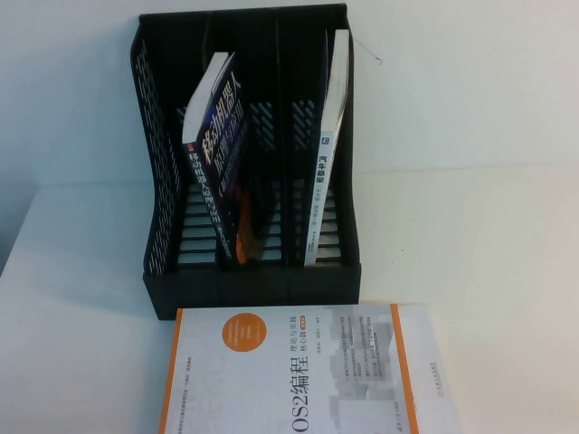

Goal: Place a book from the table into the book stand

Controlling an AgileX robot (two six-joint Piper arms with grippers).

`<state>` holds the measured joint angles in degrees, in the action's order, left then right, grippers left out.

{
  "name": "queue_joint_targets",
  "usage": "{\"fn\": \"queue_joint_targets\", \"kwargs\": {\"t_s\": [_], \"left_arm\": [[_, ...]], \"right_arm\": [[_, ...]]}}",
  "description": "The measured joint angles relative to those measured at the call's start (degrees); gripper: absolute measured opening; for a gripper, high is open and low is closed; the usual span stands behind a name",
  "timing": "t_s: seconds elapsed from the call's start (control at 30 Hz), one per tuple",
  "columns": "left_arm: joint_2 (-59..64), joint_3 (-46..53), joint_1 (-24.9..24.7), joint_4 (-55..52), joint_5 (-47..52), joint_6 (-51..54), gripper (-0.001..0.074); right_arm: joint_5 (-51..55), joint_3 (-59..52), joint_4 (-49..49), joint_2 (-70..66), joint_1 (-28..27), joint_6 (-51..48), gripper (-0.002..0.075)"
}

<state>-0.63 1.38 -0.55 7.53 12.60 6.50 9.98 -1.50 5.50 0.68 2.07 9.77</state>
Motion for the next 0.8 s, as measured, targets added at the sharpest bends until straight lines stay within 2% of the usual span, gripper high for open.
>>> {"fn": "queue_joint_targets", "kwargs": {"t_s": [0.33,0.5,0.8], "left_arm": [[0.0,0.0,0.0,0.0,-28.8,0.0,-0.0003],[0.0,0.0,0.0,0.0,-40.9,0.0,-0.0003],[0.0,0.0,0.0,0.2,-46.5,0.0,-0.0003]], "right_arm": [[-29.7,0.0,0.0,0.0,0.0,0.0,-0.0002],[-37.4,0.0,-0.3,0.0,0.0,0.0,-0.0002],[-48.9,0.0,-5.5,0.0,0.0,-0.2,-0.0002]]}}
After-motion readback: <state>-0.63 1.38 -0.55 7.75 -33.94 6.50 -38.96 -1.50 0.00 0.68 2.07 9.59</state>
